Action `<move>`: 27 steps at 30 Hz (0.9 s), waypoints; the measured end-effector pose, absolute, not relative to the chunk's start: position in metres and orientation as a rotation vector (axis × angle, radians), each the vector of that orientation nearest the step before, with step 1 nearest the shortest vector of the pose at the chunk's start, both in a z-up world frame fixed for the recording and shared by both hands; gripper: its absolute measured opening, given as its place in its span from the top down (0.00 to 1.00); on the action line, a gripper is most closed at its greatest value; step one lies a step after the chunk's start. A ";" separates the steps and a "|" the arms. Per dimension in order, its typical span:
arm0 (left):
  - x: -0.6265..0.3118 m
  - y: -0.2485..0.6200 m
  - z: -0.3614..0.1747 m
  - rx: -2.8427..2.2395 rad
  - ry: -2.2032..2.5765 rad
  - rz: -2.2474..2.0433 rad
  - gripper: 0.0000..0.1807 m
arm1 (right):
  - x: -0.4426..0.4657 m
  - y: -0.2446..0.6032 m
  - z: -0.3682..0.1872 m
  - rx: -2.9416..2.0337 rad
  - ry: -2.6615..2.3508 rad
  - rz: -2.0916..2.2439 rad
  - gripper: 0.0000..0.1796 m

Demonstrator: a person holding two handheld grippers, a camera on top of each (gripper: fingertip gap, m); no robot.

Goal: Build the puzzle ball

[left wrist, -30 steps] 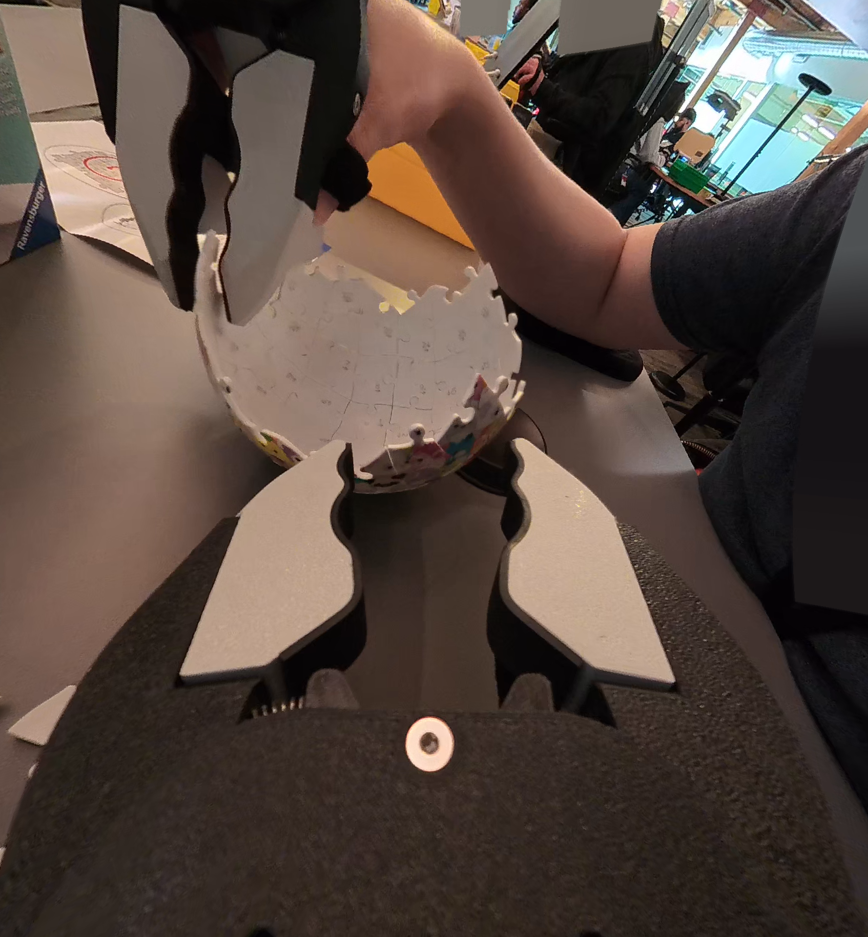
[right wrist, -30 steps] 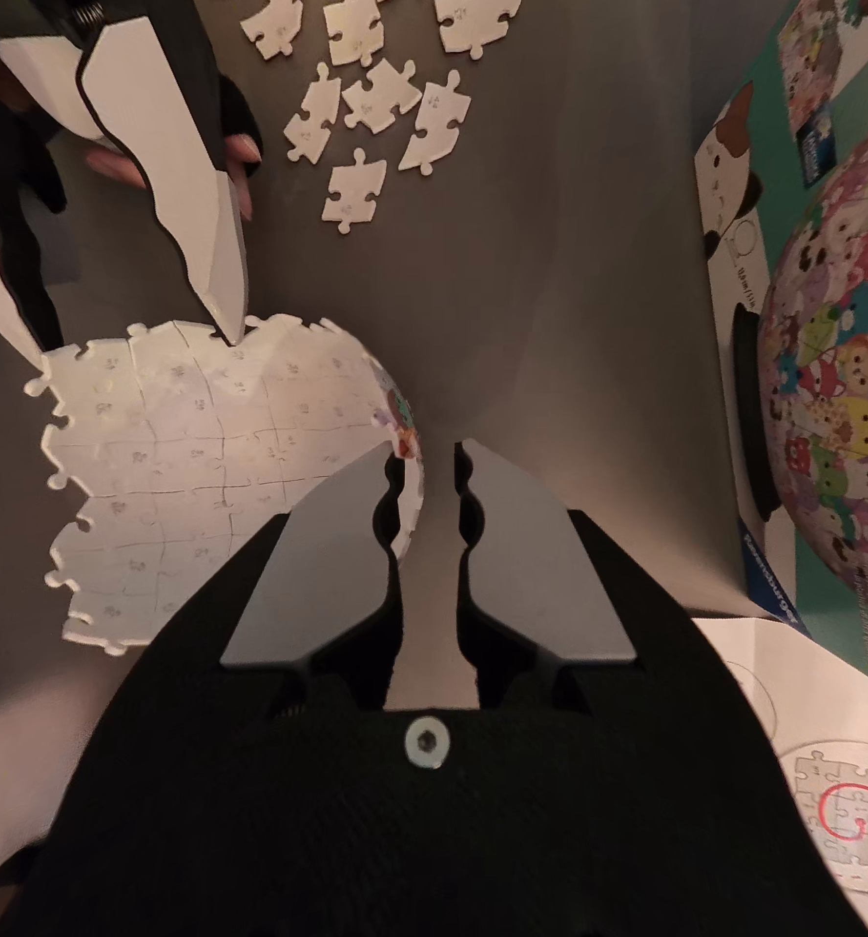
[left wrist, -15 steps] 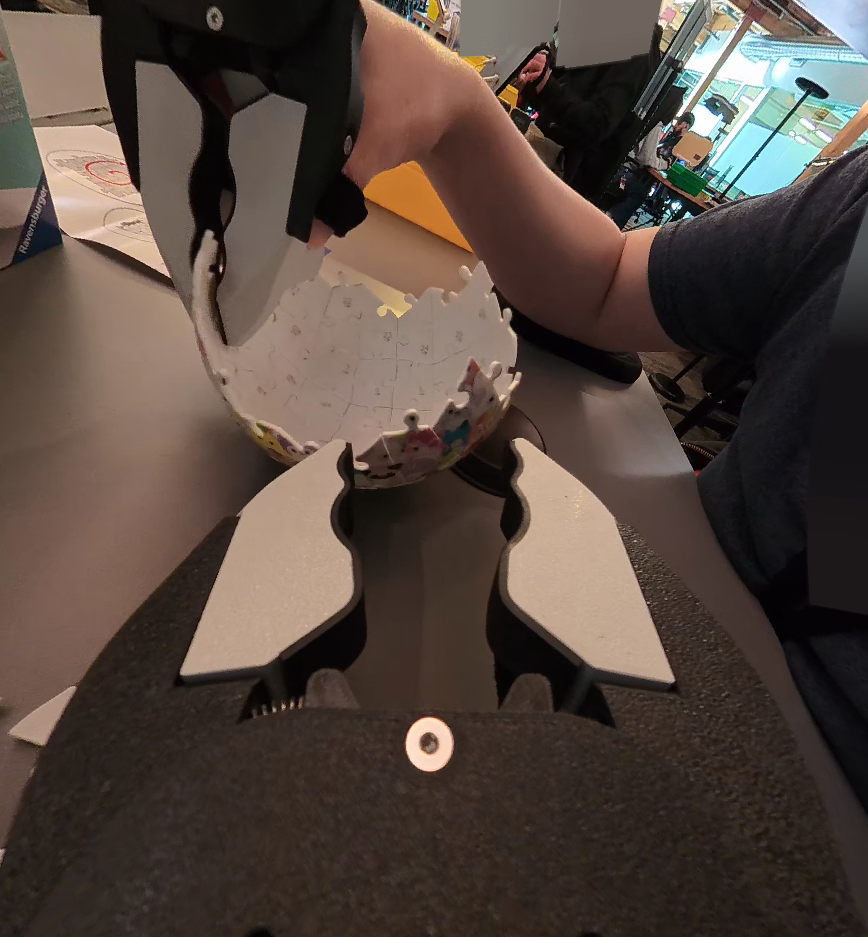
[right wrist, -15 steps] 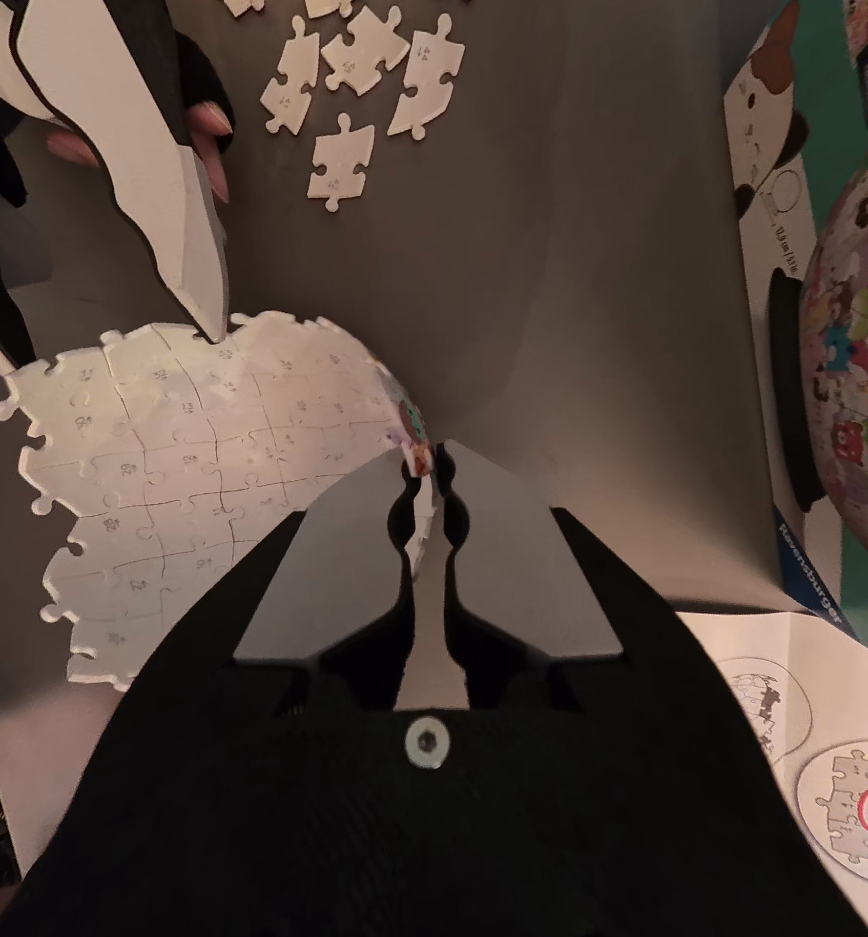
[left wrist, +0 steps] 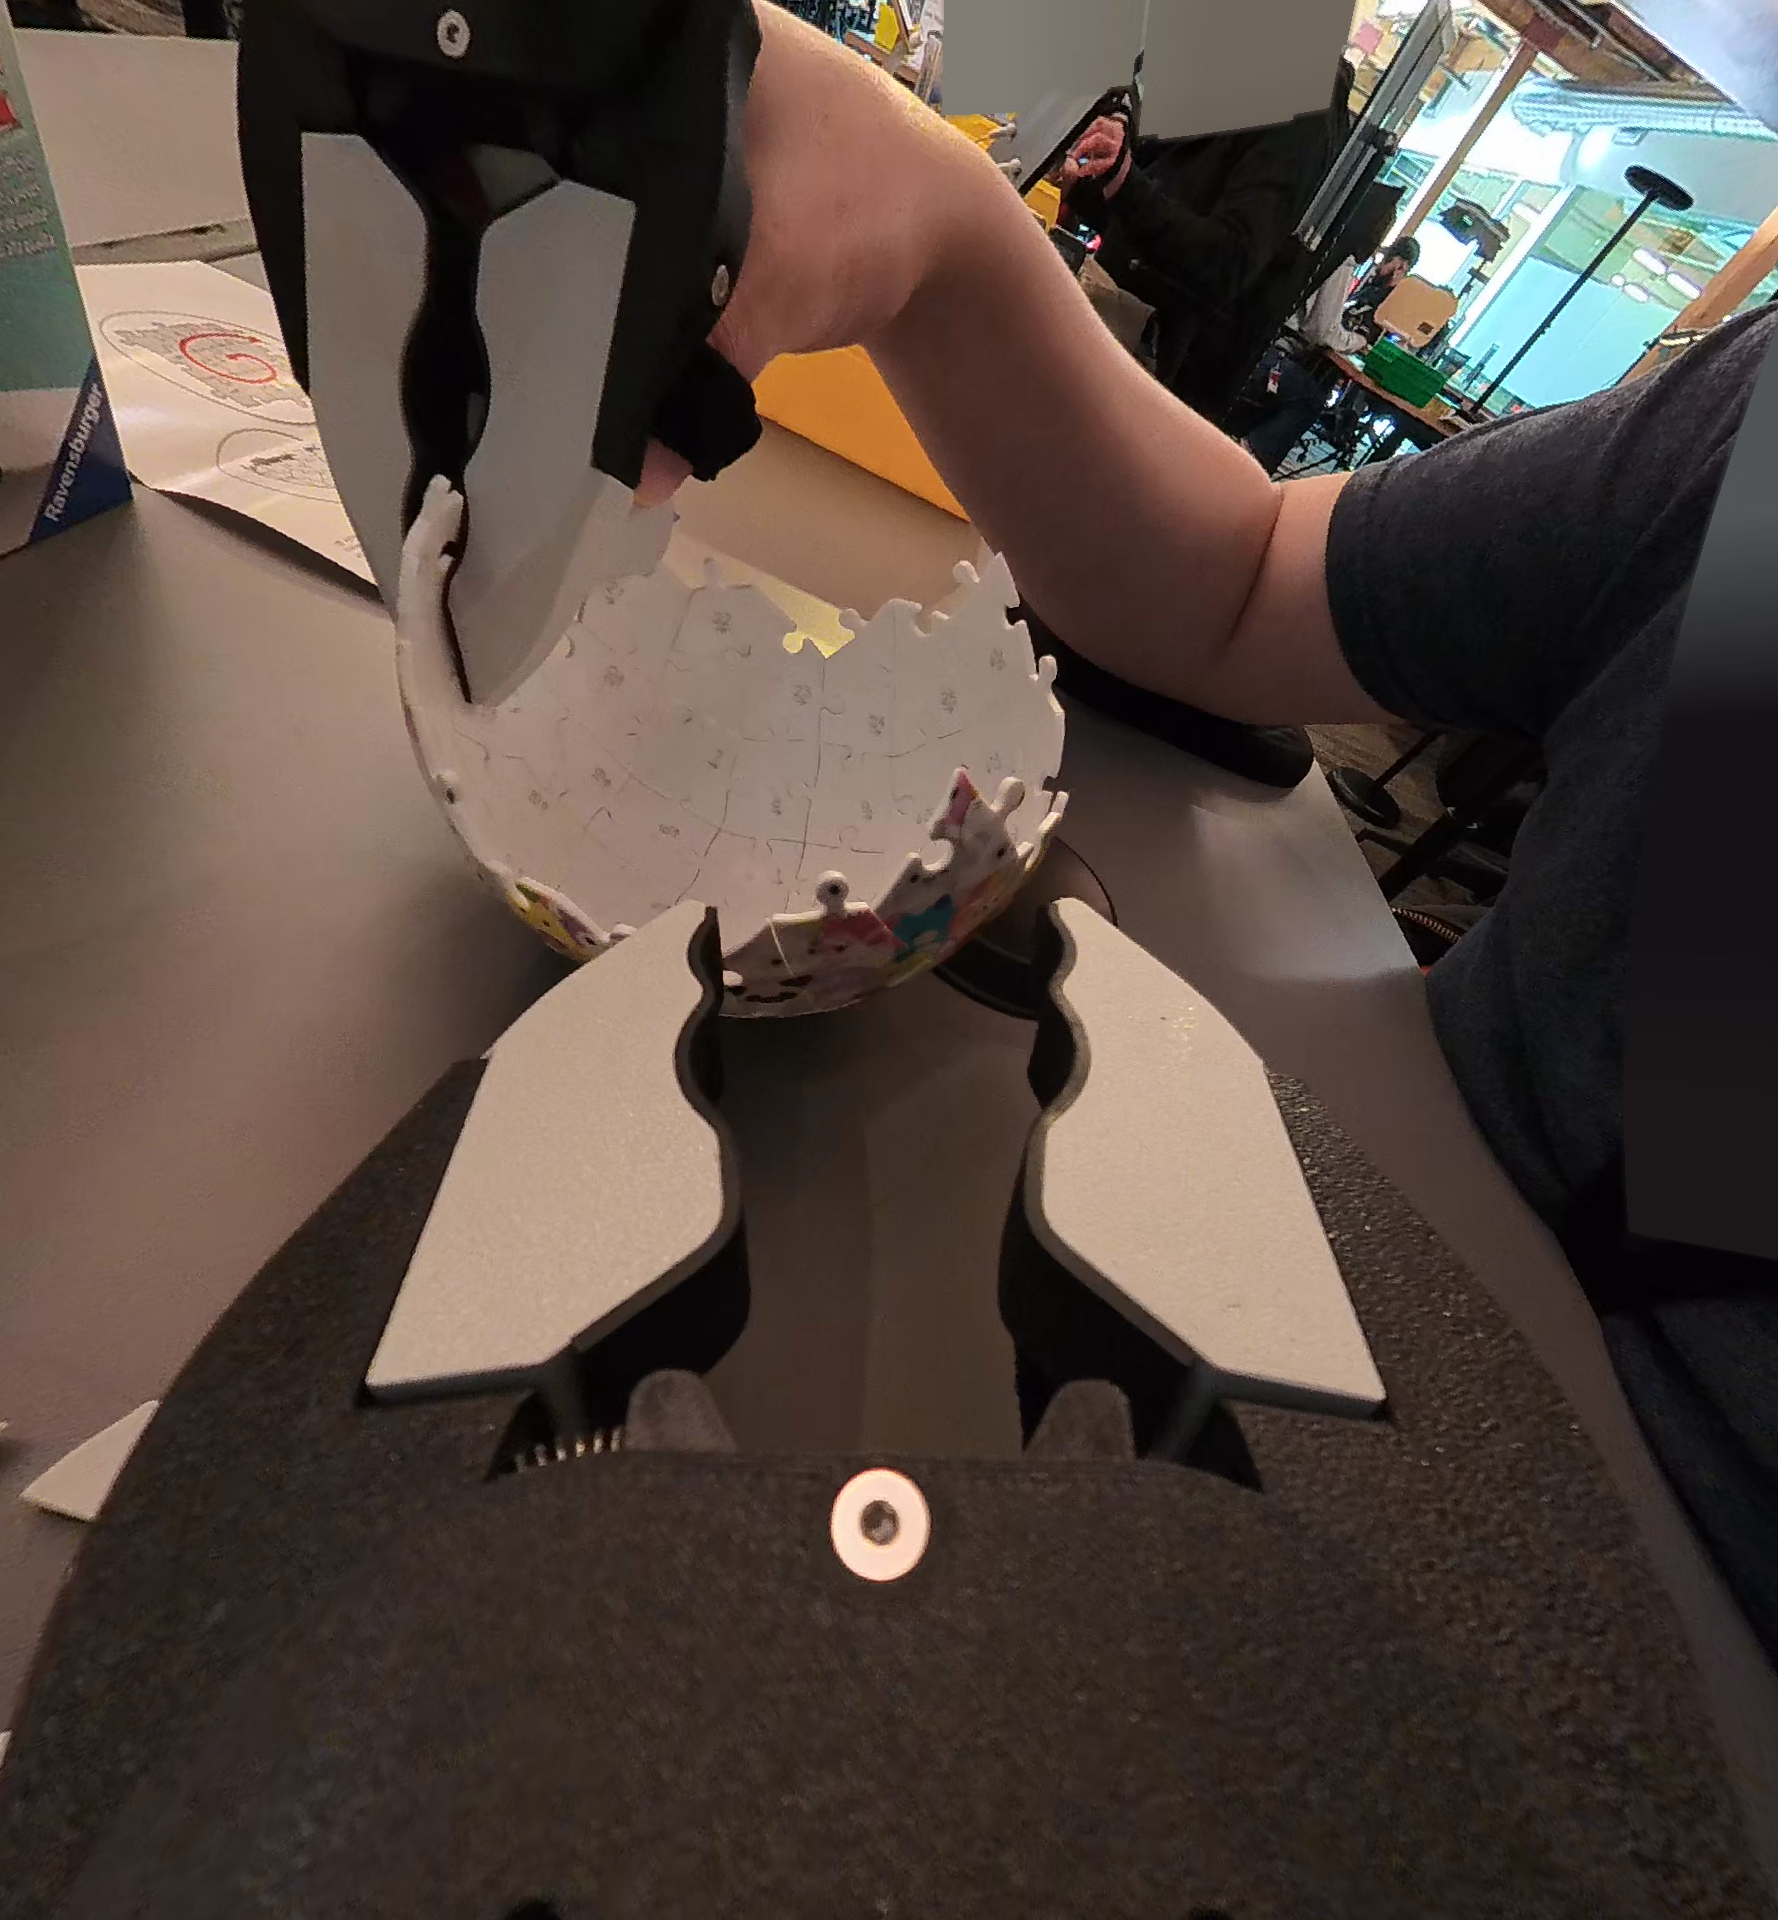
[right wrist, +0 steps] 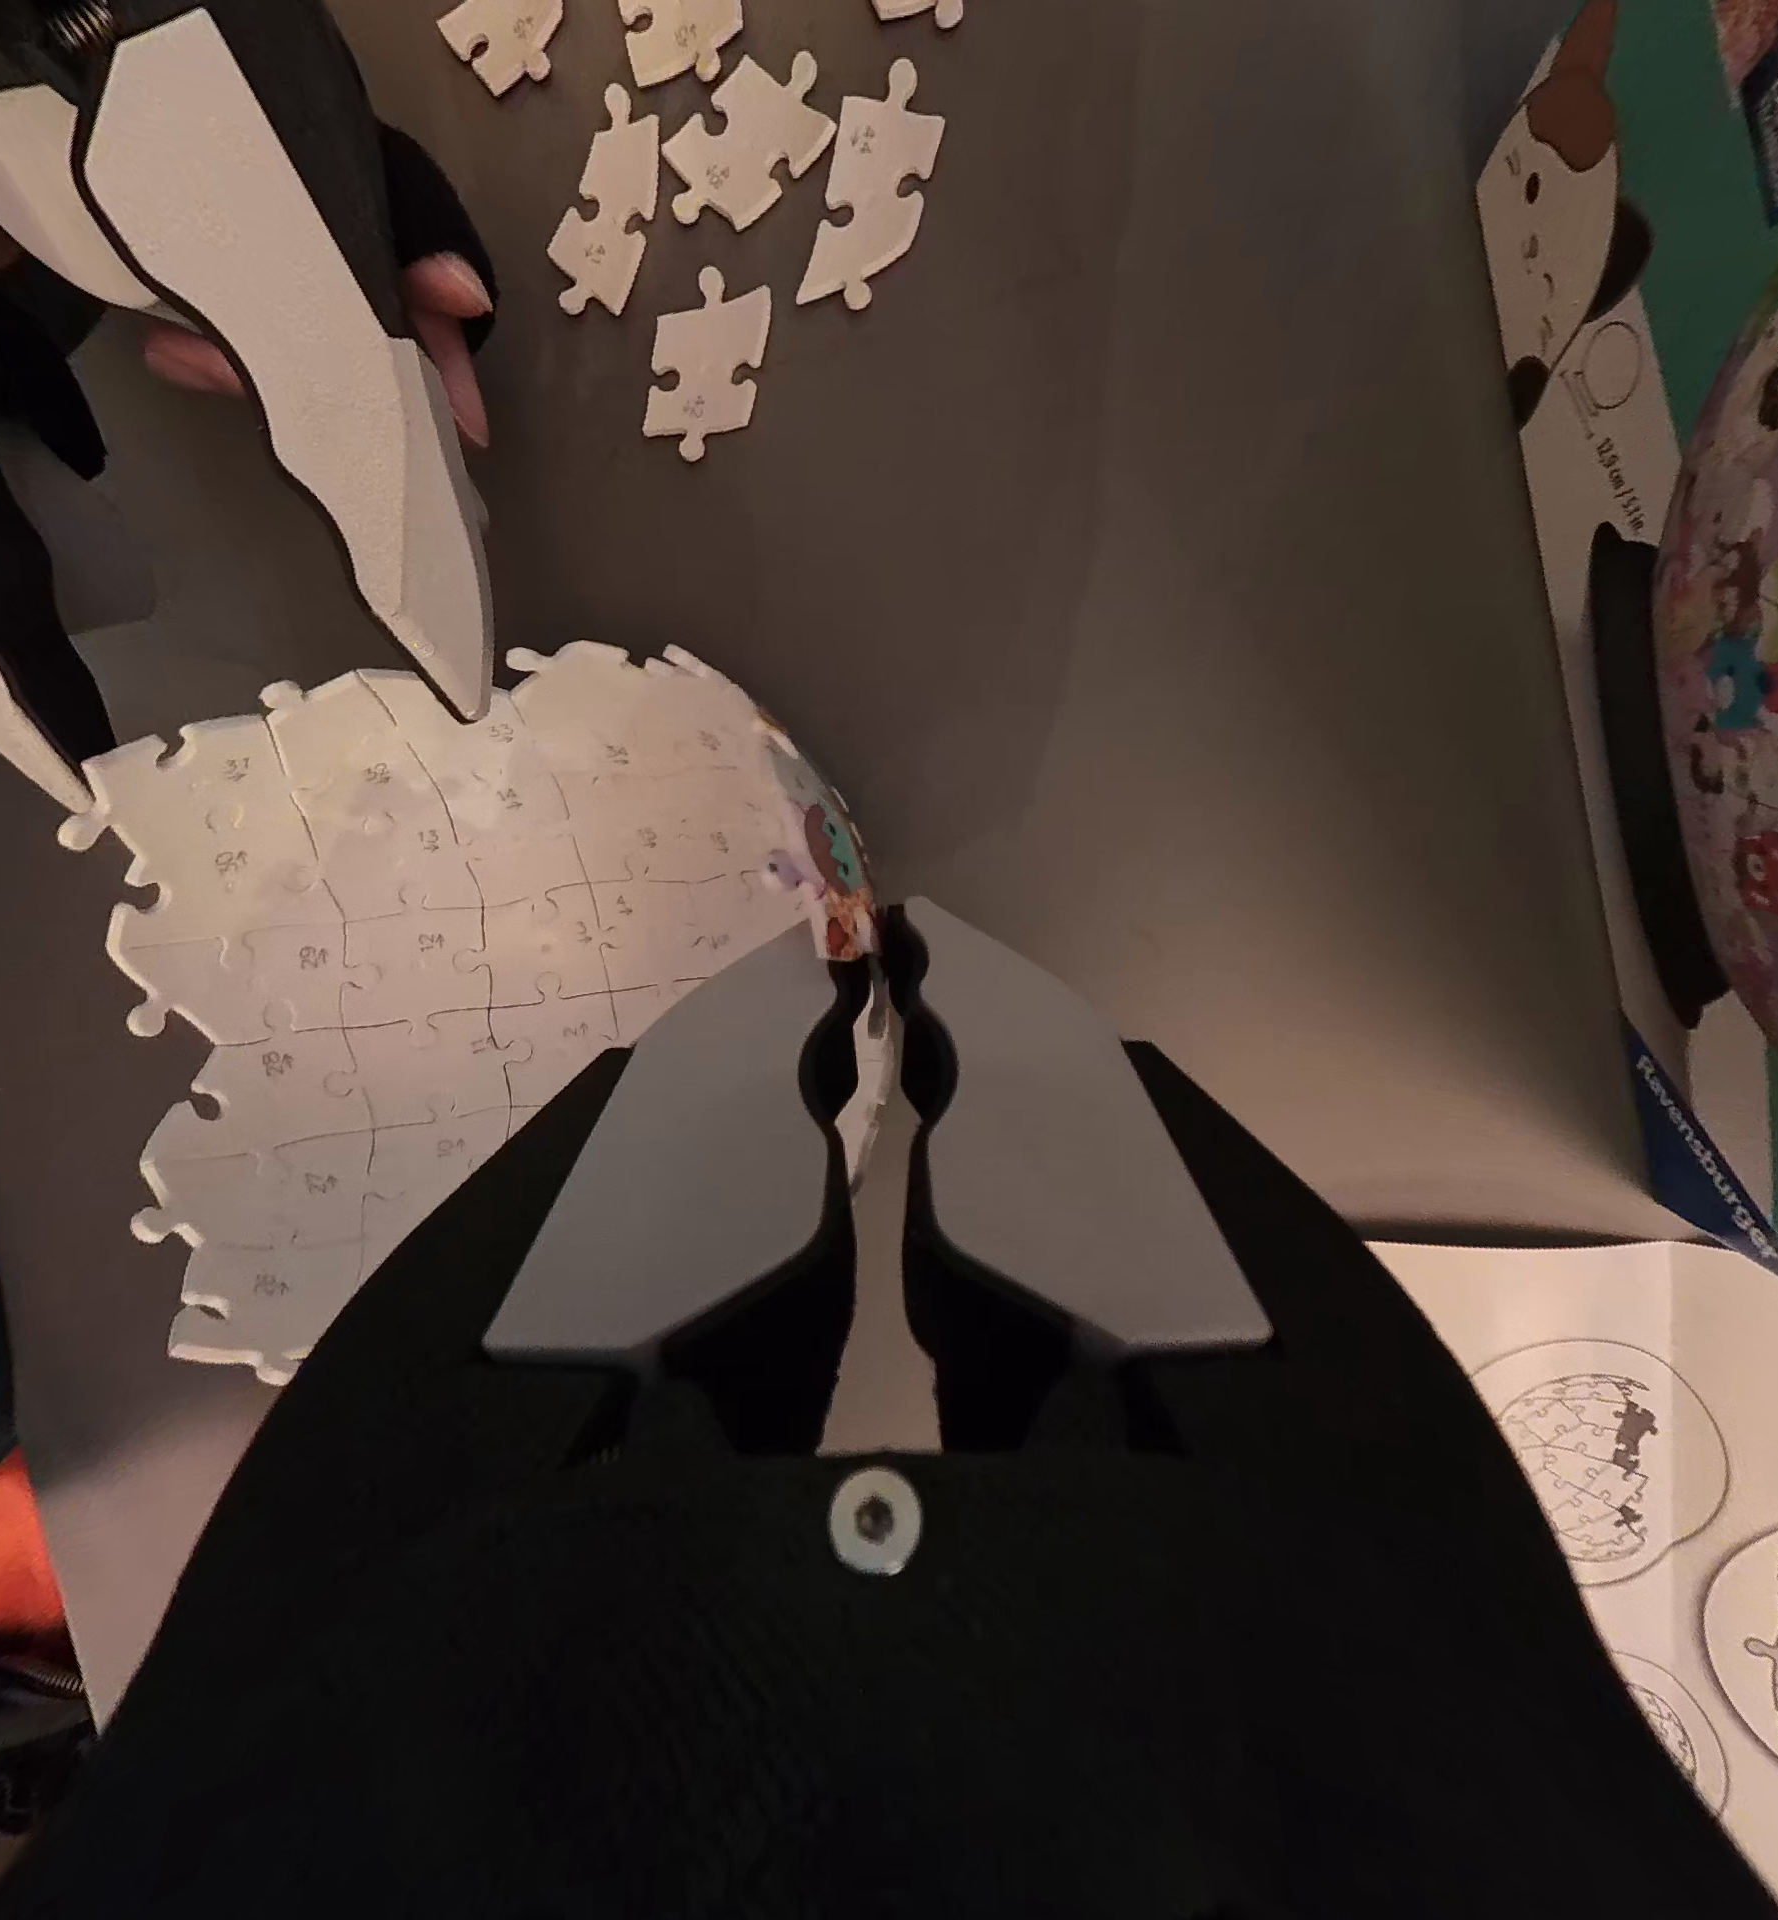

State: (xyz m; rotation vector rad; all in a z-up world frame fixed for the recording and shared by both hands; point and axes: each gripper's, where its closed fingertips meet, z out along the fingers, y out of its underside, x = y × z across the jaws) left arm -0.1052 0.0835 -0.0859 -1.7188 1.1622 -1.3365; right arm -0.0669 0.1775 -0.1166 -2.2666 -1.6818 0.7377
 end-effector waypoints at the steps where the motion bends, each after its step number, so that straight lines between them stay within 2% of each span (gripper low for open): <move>1: -0.105 0.083 -0.086 -1.718 1.162 -1.336 0.69 | -0.067 0.178 -0.117 -2.266 -1.682 0.736 0.98; 10: -0.105 0.082 -0.086 -1.716 1.169 -1.340 0.69 | -0.065 0.173 -0.117 -2.264 -1.721 0.736 0.97; 12: -0.105 0.082 -0.086 -1.715 1.170 -1.343 0.69 | -0.063 0.177 -0.116 -2.259 -1.713 0.714 0.94; 20: -0.104 0.082 -0.086 -1.713 1.173 -1.344 0.69 | -0.047 0.170 -0.123 -2.378 -1.744 0.697 0.91; 22: -0.104 0.081 -0.085 -1.710 1.173 -1.344 0.69 | -0.046 0.169 -0.127 -2.406 -1.736 0.703 0.92; 24: -0.104 0.081 -0.085 -1.709 1.173 -1.342 0.69 | -0.047 0.166 -0.128 -2.425 -1.743 0.729 0.97; 27: -0.104 0.082 -0.085 -1.708 1.171 -1.341 0.69 | -0.046 0.166 -0.128 -2.440 -1.733 0.735 0.97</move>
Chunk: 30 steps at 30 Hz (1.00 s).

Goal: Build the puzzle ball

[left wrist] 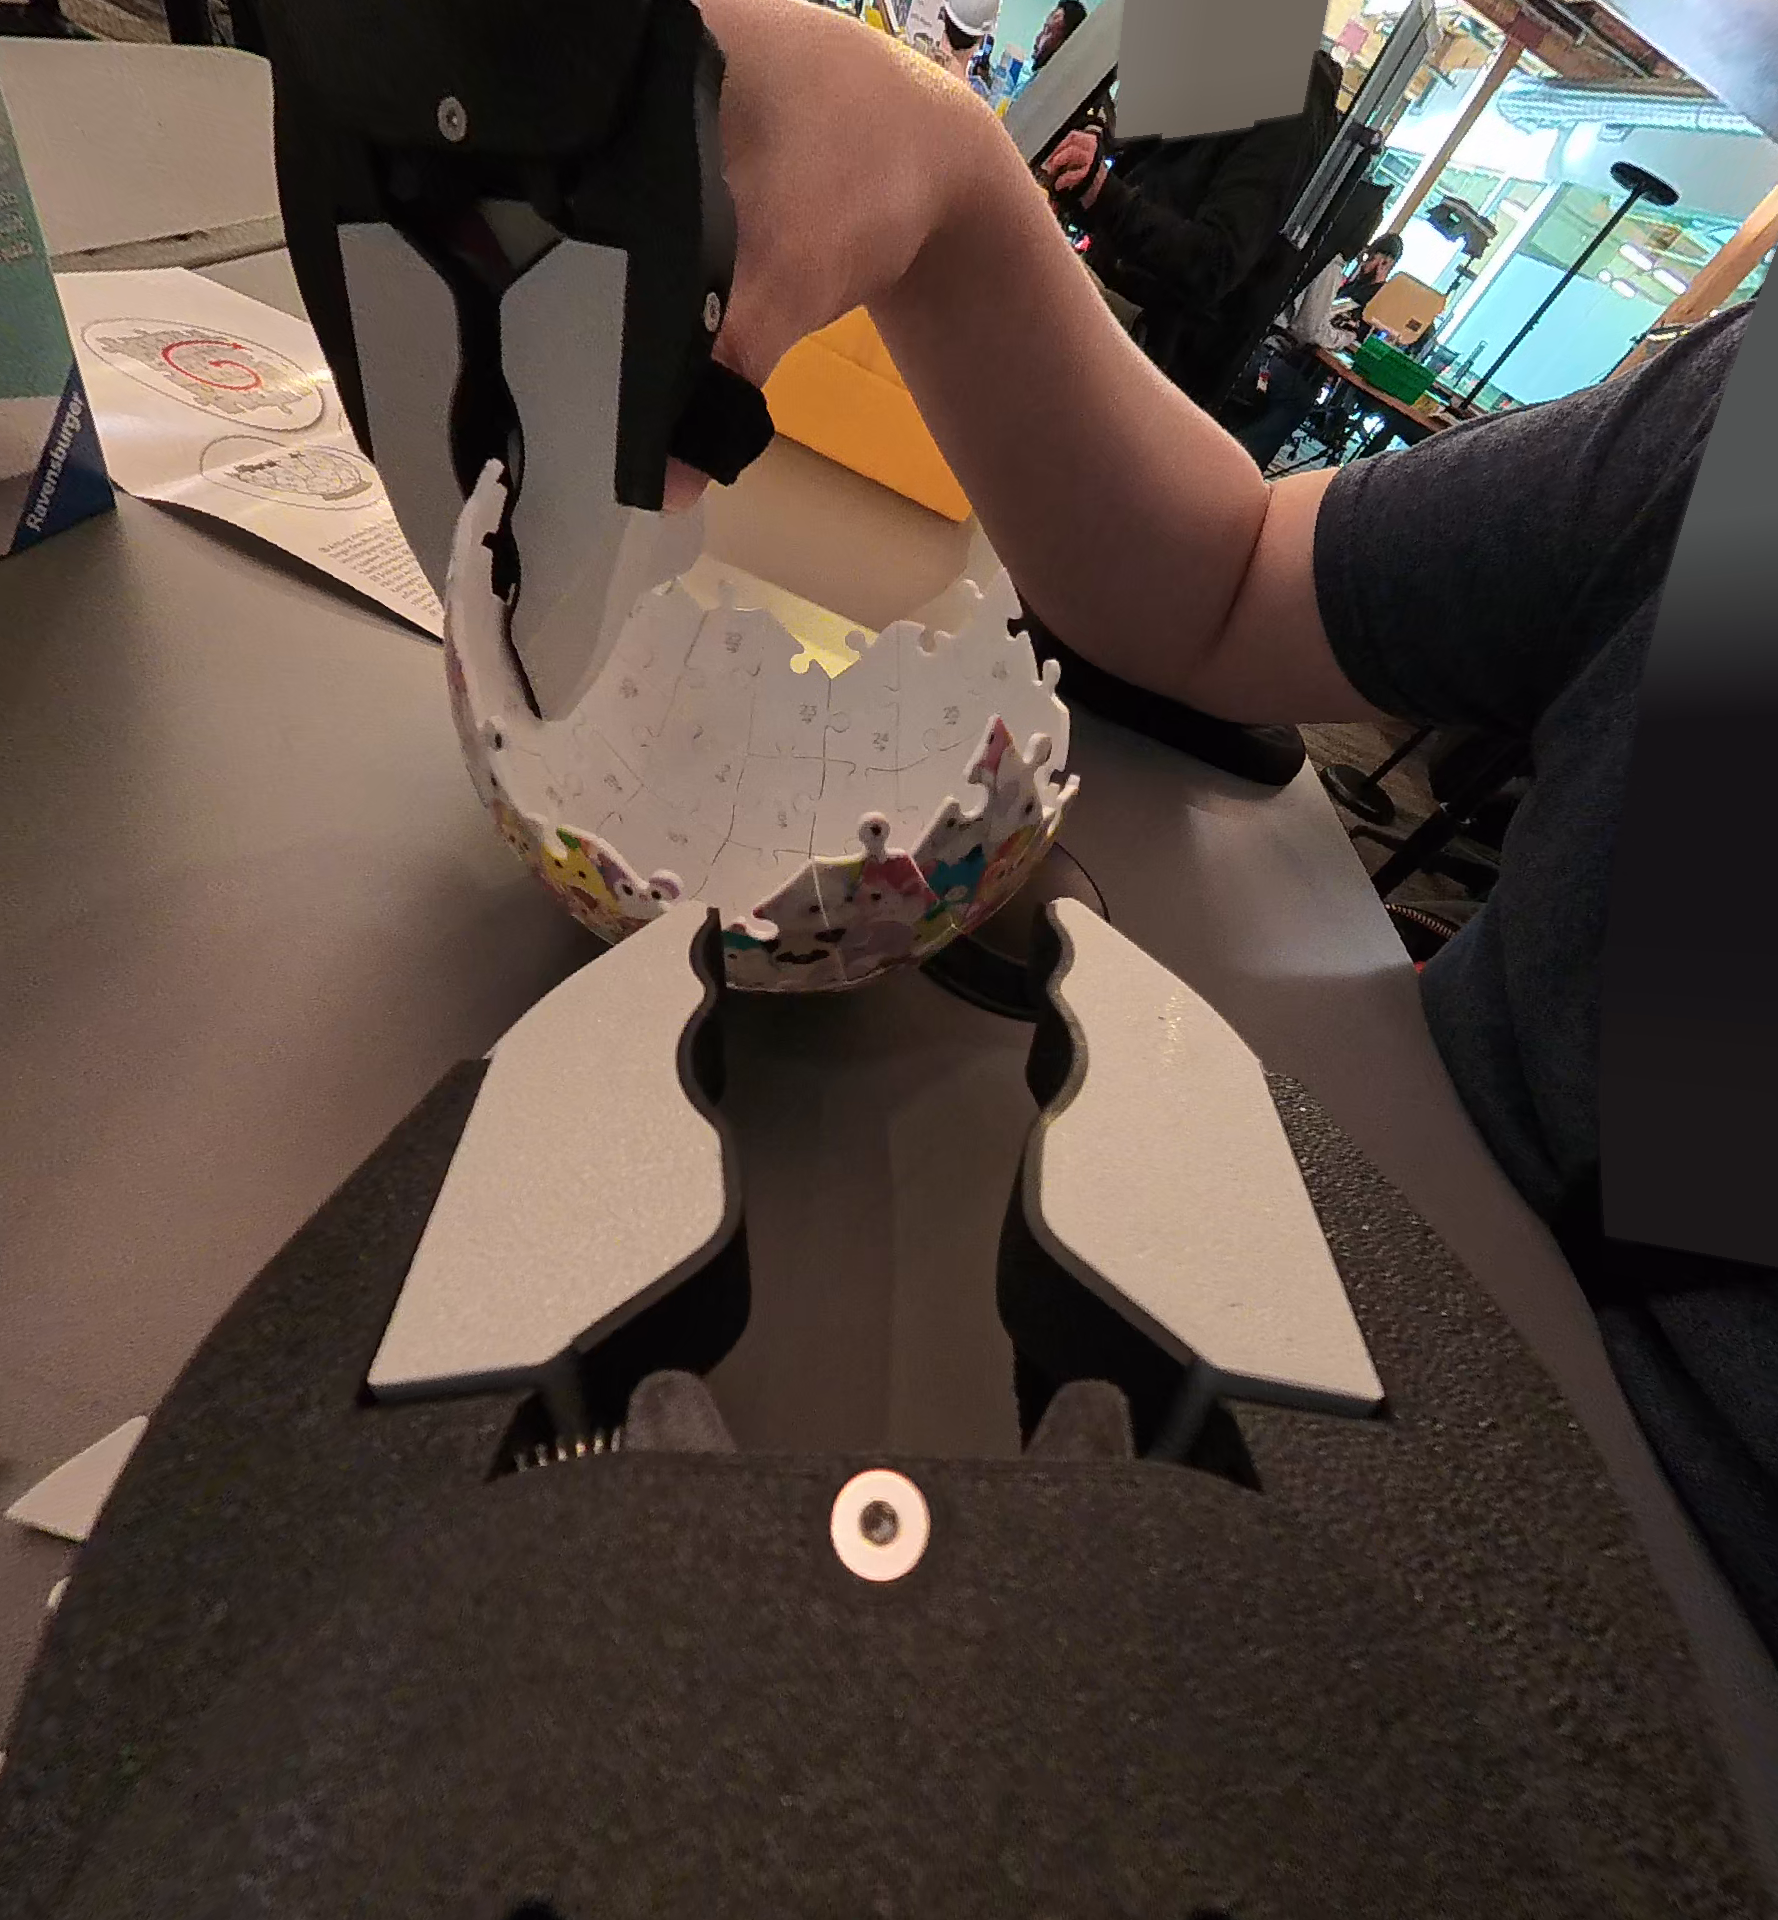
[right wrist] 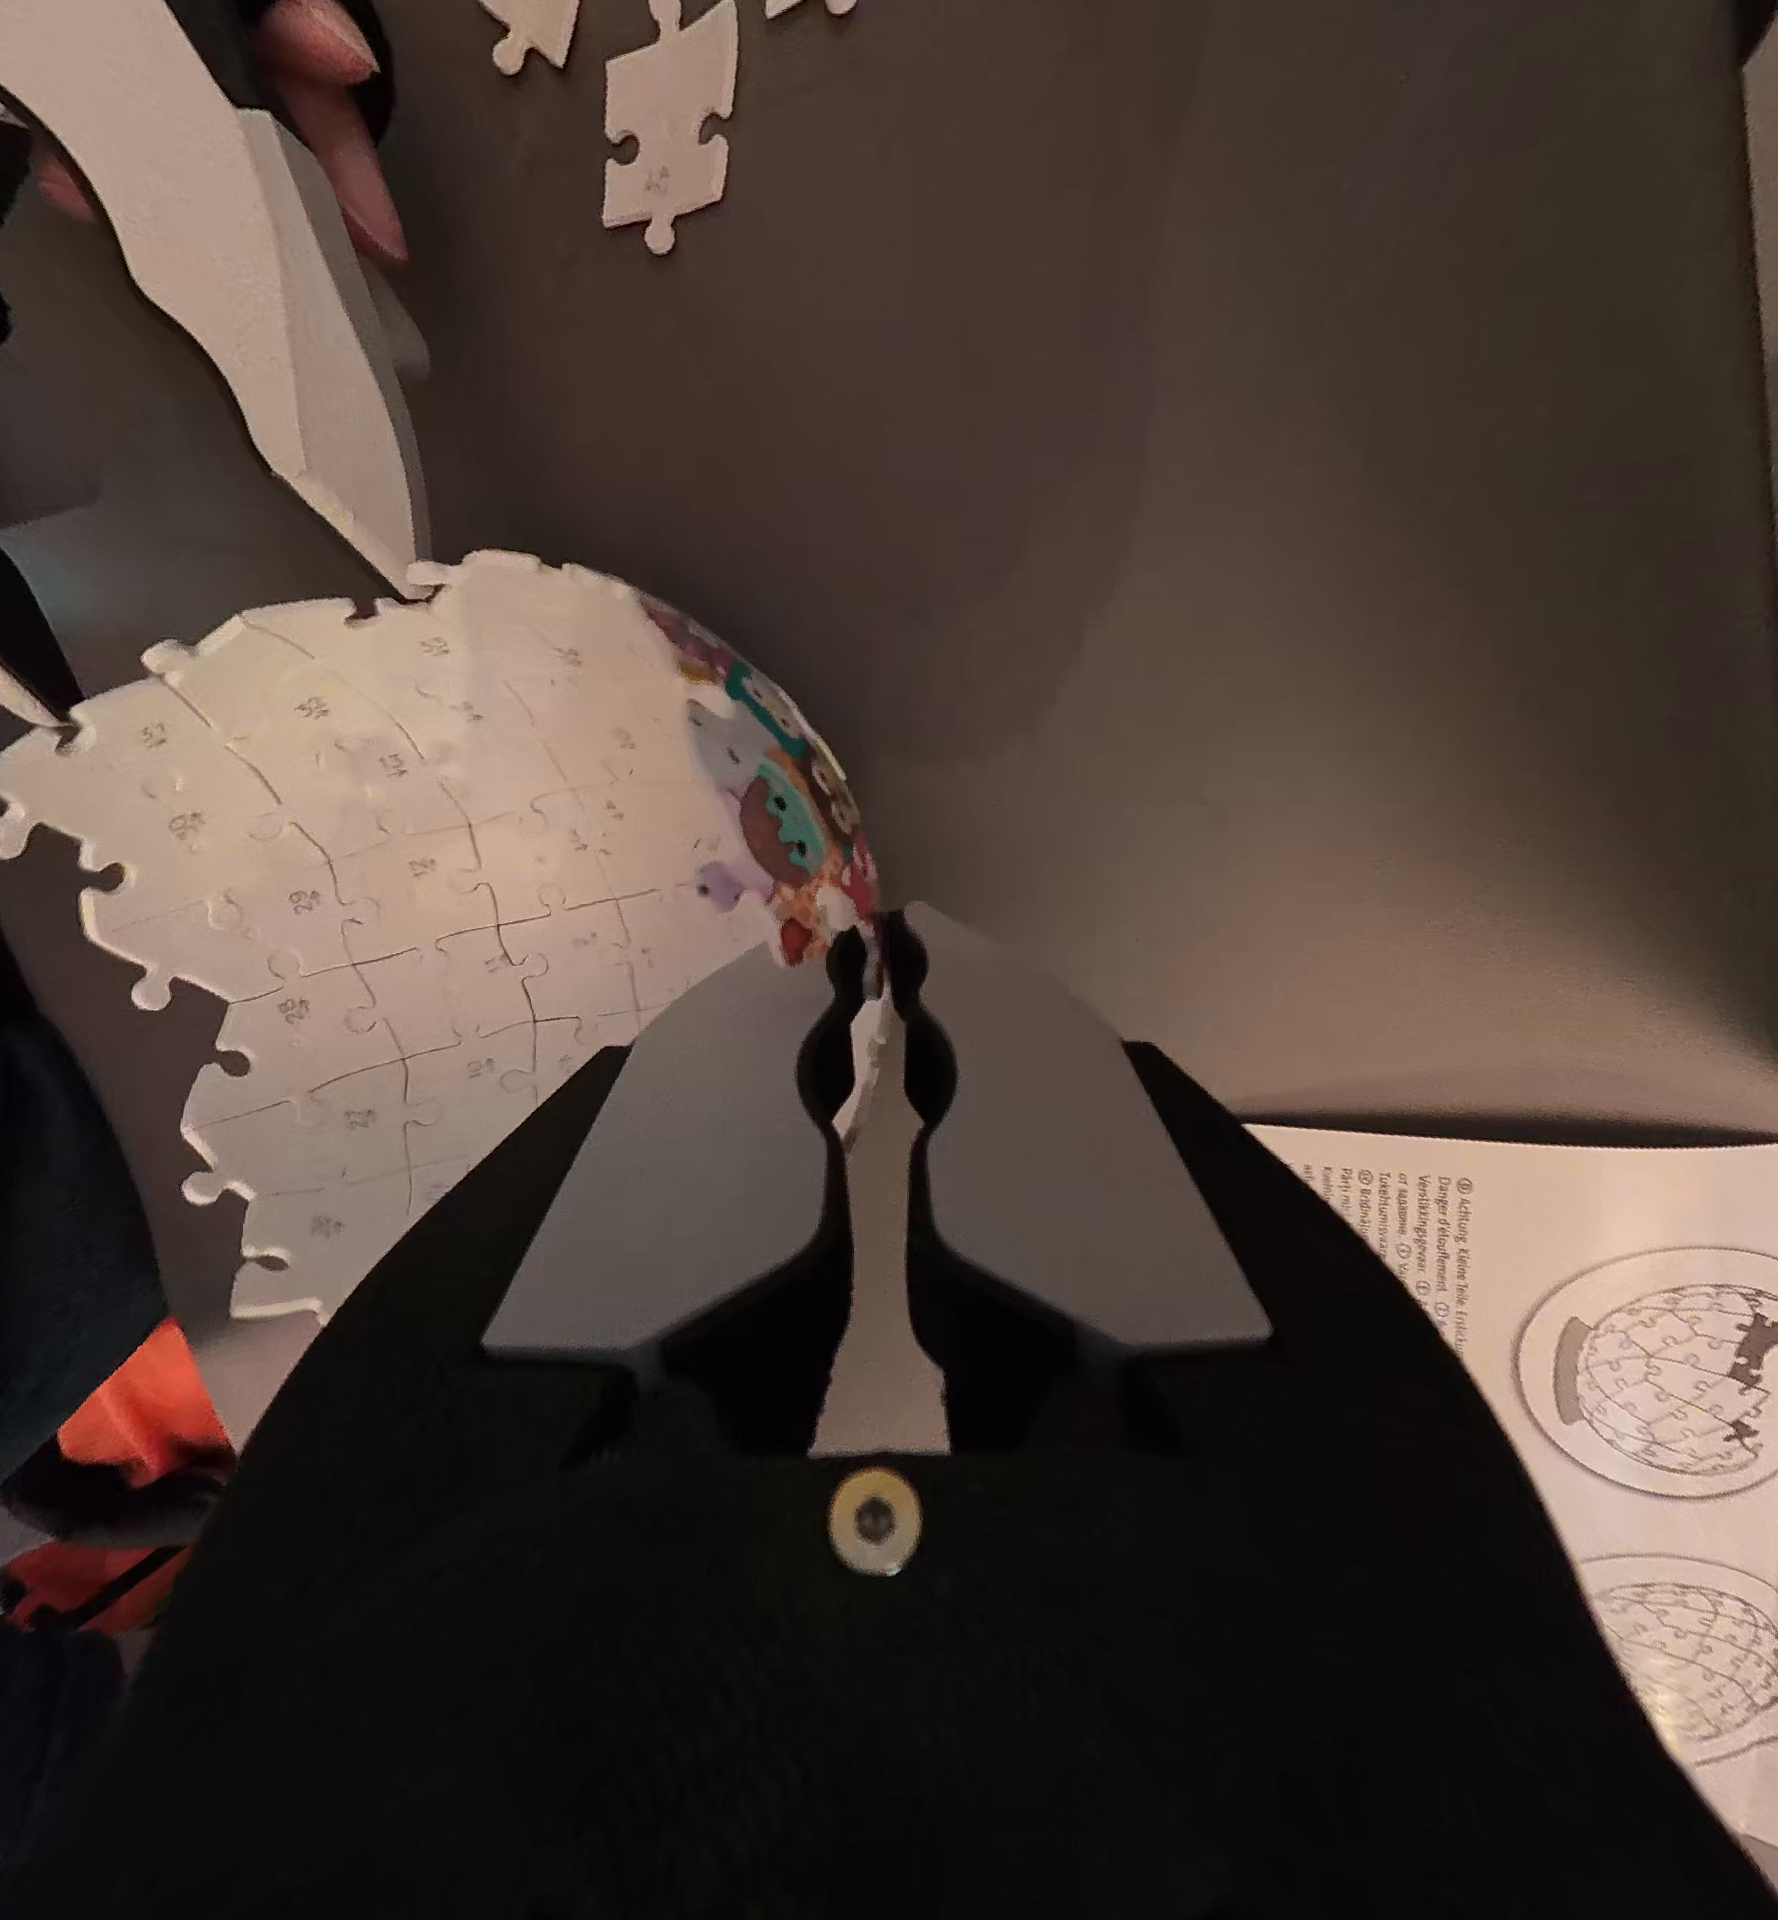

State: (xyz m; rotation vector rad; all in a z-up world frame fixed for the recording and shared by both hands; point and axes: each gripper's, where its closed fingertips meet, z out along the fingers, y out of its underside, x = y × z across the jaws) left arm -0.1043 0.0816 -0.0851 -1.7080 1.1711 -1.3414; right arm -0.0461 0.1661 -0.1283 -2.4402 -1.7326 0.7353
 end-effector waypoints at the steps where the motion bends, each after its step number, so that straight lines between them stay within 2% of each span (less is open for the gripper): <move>1: -0.104 0.082 -0.085 -1.707 1.171 -1.341 0.69 | -0.047 0.166 -0.128 -2.441 -1.726 0.749 0.98; 17: -0.103 0.080 -0.085 -1.701 1.183 -1.332 0.69 | -0.048 0.165 -0.126 -2.471 -1.682 0.754 0.97; 21: -0.103 0.080 -0.085 -1.700 1.185 -1.334 0.69 | -0.049 0.166 -0.128 -2.482 -1.665 0.769 0.91; 23: -0.103 0.079 -0.085 -1.699 1.187 -1.335 0.69 | -0.051 0.168 -0.129 -2.482 -1.648 0.782 0.91; 25: -0.103 0.079 -0.085 -1.698 1.188 -1.334 0.69 | -0.053 0.168 -0.129 -2.478 -1.647 0.802 0.96; 30: -0.103 0.079 -0.085 -1.695 1.184 -1.339 0.69 | -0.053 0.166 -0.129 -2.479 -1.655 0.804 0.97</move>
